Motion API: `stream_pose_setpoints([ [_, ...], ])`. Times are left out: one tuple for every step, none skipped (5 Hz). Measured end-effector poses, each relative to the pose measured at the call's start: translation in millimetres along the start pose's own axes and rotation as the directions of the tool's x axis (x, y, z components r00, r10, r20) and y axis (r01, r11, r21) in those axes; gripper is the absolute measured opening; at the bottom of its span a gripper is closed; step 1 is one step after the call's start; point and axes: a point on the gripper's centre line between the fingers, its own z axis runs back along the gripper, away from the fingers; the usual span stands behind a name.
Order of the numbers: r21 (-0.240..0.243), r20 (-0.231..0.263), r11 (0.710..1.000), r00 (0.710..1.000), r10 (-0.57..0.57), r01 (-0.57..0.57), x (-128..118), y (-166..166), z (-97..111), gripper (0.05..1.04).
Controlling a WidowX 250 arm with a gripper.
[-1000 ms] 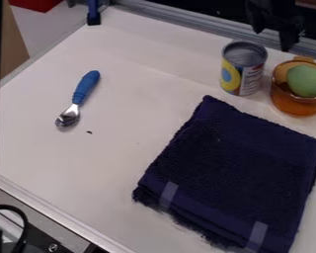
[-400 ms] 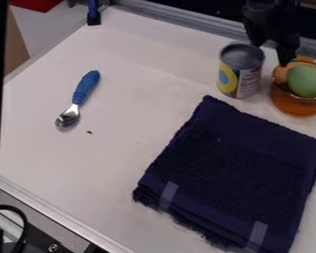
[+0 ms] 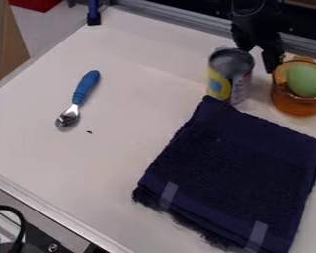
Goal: Put the can on the middle of table
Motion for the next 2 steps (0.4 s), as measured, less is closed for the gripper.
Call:
stream_pose_setpoints([
  [-0.016, -0.011, 0.999, 1.0, -0.029, 0.029, -13, 4, 12, 0.998],
  [-0.022, -0.018, 0.995, 0.995, -0.099, 0.098, -24, 11, 22, 0.998],
])
